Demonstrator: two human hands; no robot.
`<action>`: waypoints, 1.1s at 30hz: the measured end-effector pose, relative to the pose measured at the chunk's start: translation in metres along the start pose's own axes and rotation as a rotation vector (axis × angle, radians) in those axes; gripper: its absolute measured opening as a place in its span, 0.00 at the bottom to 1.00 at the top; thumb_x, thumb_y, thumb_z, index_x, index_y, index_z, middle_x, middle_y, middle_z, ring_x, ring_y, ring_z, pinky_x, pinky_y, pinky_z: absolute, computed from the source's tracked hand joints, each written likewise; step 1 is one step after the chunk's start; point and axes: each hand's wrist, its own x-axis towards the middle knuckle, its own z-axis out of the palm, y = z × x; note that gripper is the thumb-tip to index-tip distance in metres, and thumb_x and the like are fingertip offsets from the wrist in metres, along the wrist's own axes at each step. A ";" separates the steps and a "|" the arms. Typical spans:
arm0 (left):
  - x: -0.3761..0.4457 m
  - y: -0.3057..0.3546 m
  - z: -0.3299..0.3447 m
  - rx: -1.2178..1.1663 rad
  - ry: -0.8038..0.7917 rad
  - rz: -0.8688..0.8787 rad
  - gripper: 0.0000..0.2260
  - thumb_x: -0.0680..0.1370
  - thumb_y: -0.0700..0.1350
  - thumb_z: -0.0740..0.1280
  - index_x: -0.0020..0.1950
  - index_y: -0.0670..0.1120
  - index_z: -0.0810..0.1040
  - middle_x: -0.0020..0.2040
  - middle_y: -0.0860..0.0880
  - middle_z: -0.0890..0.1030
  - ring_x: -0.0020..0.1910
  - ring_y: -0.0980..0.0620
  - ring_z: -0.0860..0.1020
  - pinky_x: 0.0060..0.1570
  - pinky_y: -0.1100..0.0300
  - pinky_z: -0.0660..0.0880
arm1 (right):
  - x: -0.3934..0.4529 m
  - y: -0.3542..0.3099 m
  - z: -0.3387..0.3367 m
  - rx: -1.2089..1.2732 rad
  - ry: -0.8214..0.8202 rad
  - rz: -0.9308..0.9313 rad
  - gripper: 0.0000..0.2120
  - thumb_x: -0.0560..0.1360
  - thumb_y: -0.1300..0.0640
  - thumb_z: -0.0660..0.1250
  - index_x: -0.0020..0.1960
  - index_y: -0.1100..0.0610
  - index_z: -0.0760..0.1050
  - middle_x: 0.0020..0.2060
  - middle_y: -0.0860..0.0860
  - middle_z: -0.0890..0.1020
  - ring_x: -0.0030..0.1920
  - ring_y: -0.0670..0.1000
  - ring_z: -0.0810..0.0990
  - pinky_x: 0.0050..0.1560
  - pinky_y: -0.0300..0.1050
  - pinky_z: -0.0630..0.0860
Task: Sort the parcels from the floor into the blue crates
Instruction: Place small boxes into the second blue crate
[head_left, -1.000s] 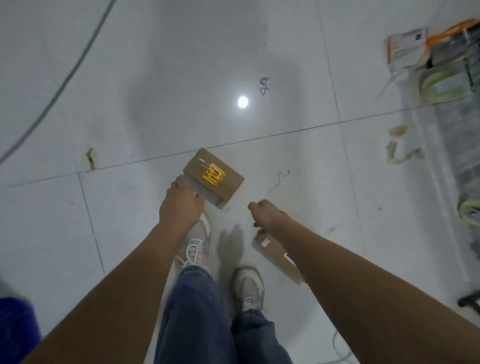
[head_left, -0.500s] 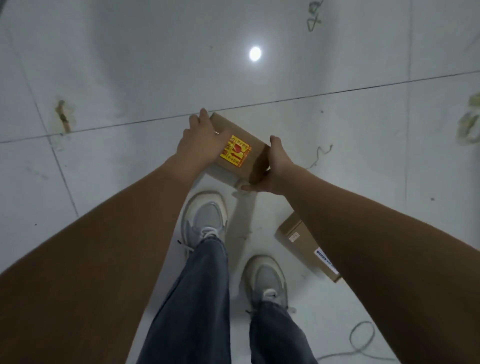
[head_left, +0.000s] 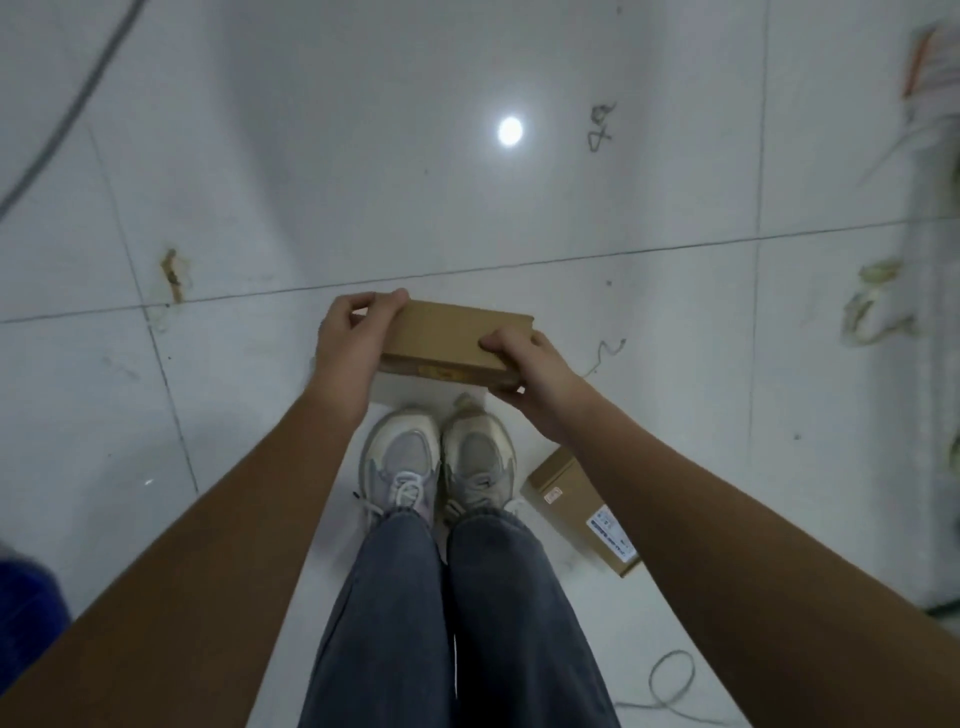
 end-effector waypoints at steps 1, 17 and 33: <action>-0.005 0.004 -0.007 -0.039 0.029 -0.030 0.21 0.69 0.56 0.72 0.56 0.47 0.77 0.59 0.45 0.78 0.57 0.48 0.77 0.60 0.53 0.74 | -0.011 -0.005 0.003 -0.061 -0.007 -0.025 0.26 0.69 0.54 0.72 0.64 0.56 0.66 0.50 0.51 0.76 0.47 0.49 0.78 0.54 0.47 0.77; -0.104 0.071 -0.085 -0.730 -0.084 -0.079 0.16 0.75 0.45 0.68 0.61 0.43 0.77 0.47 0.47 0.85 0.43 0.52 0.83 0.44 0.59 0.80 | -0.132 -0.081 0.064 -0.666 -0.222 -0.477 0.22 0.72 0.43 0.68 0.60 0.53 0.67 0.58 0.50 0.77 0.58 0.50 0.78 0.61 0.54 0.76; -0.211 0.034 -0.226 -0.768 0.027 0.112 0.07 0.77 0.48 0.63 0.53 0.53 0.79 0.45 0.53 0.86 0.46 0.55 0.84 0.51 0.57 0.77 | -0.216 -0.032 0.213 -0.779 -0.431 -0.351 0.27 0.68 0.39 0.64 0.60 0.56 0.76 0.51 0.55 0.84 0.52 0.55 0.84 0.57 0.53 0.79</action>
